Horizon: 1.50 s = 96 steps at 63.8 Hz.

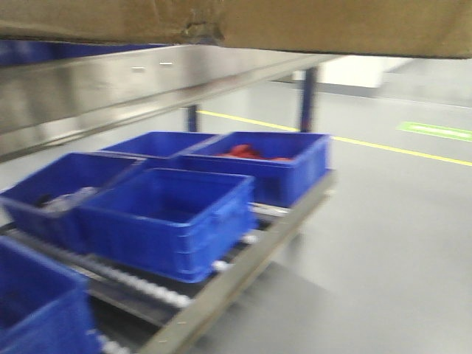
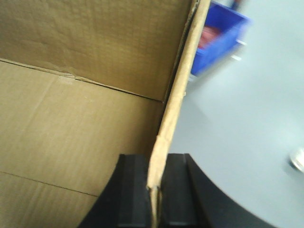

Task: Grab carton from right shelf to conveyor
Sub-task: 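Hold the carton with both grippers while the base turns toward the conveyor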

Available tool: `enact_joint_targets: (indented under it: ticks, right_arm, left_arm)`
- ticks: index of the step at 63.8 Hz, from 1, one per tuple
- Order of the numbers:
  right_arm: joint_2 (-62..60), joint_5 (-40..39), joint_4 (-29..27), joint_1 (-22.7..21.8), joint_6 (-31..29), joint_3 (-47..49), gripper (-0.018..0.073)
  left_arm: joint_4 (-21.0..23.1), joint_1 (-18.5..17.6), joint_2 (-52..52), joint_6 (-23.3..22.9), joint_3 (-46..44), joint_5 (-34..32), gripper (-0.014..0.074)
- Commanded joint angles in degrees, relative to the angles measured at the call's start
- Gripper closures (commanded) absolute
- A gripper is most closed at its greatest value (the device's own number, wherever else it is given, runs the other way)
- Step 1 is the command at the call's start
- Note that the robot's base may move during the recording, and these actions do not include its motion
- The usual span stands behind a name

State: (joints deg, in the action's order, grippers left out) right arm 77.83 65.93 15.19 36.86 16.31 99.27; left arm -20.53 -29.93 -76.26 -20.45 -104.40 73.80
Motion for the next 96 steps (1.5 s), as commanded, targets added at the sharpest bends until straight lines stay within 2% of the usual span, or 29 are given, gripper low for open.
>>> enact_joint_targets:
  ticks: [1,96]
  right_arm:
    - [-0.3,-3.9,-0.6,0.2,-0.7,0.1,0.0628]
    - [-0.3,-3.9,-0.6,0.2,-0.7,0.1,0.0628]
  left_arm:
    - [3.3,-0.6,0.7,0.3,-0.4,-3.8,0.0614]
    - [3.3,-0.6,0.7,0.3,-0.4,-3.8,0.0614]
